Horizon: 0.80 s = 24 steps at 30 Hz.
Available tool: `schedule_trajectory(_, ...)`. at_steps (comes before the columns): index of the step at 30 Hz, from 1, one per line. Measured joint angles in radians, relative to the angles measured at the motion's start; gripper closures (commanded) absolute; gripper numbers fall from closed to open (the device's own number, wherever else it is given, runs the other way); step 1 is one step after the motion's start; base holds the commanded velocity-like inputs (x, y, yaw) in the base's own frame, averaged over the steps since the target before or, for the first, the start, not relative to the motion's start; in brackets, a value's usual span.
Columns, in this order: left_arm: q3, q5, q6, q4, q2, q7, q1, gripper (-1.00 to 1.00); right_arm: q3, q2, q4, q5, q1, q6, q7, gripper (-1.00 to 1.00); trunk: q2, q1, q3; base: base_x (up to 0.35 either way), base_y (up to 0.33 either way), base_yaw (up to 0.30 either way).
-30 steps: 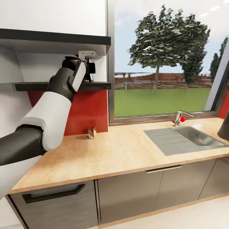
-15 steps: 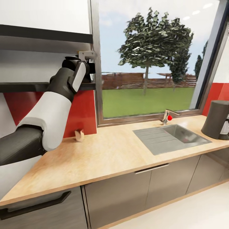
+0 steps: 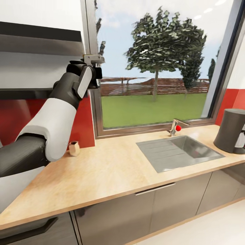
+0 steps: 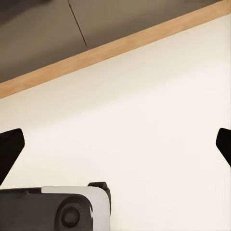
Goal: Set up a coffee station on the kitchen countertop: keep the coffee maker on the countertop, move the bottle of coffee from the kitchen shelf to the counter next to the coffee maker, place a paper coffee filter on top of the coffee maker, put the saucer next to the coffee maker with the coffee cup on the saucer, and place the electric kettle next to the coffee maker.
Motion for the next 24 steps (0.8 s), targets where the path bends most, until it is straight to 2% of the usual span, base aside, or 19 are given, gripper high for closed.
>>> schedule_trajectory(9, -0.005, 0.001, 0.000, 0.003, 0.000, -0.001, 0.000, 1.00, 0.000, 0.000, 0.000, 0.000, 0.000, 0.000, 0.000, -1.00, 0.000, 0.000, 0.000, 0.178, -0.258, -0.001)
schedule_trajectory(16, -0.004, 0.008, 0.000, 0.007, 0.000, -0.007, 0.000, 1.00, 0.001, 0.000, 0.000, 0.000, 0.000, 0.000, 0.001, -1.00, 0.000, 0.000, 0.000, 0.068, -0.110, -0.185)
schedule_trajectory(17, -0.005, 0.040, -0.001, 0.014, 0.000, -0.027, 0.000, 1.00, 0.001, 0.000, 0.000, 0.000, 0.000, 0.000, 0.000, -1.00, 0.000, 0.000, 0.000, 0.011, -0.017, -0.242)
schedule_trajectory(19, -0.004, 0.065, 0.000, 0.020, 0.000, -0.049, 0.000, 1.00, 0.001, 0.001, 0.000, 0.000, 0.000, 0.000, 0.000, -1.00, 0.000, 0.000, 0.000, 0.007, -0.011, -0.245)
schedule_trajectory(20, -0.004, 0.102, -0.002, 0.024, 0.000, -0.078, 0.001, 1.00, 0.002, 0.001, 0.000, 0.000, 0.000, 0.001, 0.000, -1.00, 0.000, 0.000, 0.000, 0.004, -0.007, -0.241)
schedule_trajectory(21, -0.004, 0.110, -0.002, 0.026, 0.000, -0.096, 0.001, 1.00, 0.001, 0.001, 0.000, 0.000, 0.000, 0.000, 0.000, -1.00, 0.000, 0.000, 0.000, 0.003, -0.004, -0.187)
schedule_trajectory(22, -0.007, 0.144, -0.003, 0.028, 0.000, -0.140, 0.002, 1.00, 0.002, 0.001, 0.000, 0.000, 0.000, 0.001, 0.000, -1.00, 0.000, 0.000, 0.000, 0.002, -0.004, -0.150)
schedule_trajectory(23, -0.008, 0.146, -0.002, 0.028, 0.000, -0.165, 0.003, 1.00, 0.001, 0.001, 0.000, 0.000, 0.000, 0.000, 0.000, -1.00, 0.000, 0.000, 0.000, 0.001, -0.002, -0.096)
schedule_trajectory(24, -0.010, 0.171, -0.003, 0.029, 0.000, -0.221, 0.005, 1.00, 0.002, 0.001, 0.000, 0.000, 0.000, 0.000, 0.000, -1.00, 0.000, 0.000, 0.000, 0.001, -0.002, -0.077)
